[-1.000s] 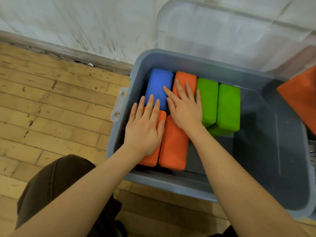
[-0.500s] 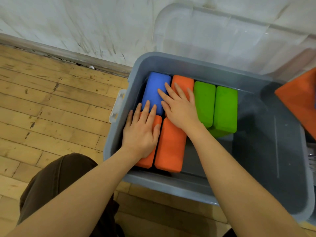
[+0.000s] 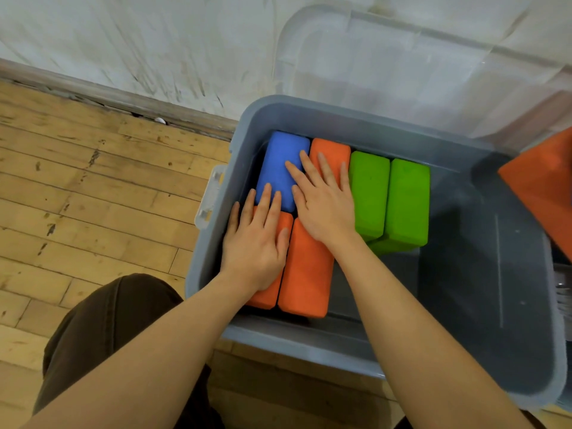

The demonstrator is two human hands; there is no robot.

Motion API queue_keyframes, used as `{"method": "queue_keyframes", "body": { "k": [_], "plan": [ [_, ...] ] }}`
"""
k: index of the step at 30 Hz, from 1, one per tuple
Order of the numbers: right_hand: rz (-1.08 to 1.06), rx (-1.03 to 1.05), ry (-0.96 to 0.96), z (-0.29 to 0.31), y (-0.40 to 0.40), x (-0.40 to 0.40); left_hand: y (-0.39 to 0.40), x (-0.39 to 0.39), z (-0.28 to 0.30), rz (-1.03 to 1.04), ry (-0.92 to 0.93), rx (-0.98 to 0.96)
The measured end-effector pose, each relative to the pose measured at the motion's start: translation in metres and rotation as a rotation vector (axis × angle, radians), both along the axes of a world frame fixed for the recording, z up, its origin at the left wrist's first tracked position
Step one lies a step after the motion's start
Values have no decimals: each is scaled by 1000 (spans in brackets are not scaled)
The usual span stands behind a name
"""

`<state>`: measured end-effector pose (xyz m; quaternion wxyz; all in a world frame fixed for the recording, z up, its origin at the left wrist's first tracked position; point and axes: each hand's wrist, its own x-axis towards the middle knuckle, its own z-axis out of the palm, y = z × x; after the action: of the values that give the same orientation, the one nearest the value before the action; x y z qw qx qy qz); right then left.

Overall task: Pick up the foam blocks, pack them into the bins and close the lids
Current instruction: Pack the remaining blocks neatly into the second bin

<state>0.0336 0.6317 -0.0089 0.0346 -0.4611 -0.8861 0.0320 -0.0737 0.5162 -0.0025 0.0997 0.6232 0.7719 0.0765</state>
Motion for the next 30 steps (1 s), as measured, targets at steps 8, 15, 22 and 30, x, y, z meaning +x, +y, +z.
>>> {"method": "queue_keyframes", "body": {
  "k": [8,15,22,30],
  "plan": [
    [5,-187,468,10,-5,13,11,-5,1,-37,13,-12],
    [-123,-18,559,56,-51,75,17,6,26,1,6,12],
    [-194,365,662,158,-64,142,26,69,140,-155,-146,376],
    [-428,840,562,259,-58,252,65,187,254,-475,-216,579]
  ]
}}
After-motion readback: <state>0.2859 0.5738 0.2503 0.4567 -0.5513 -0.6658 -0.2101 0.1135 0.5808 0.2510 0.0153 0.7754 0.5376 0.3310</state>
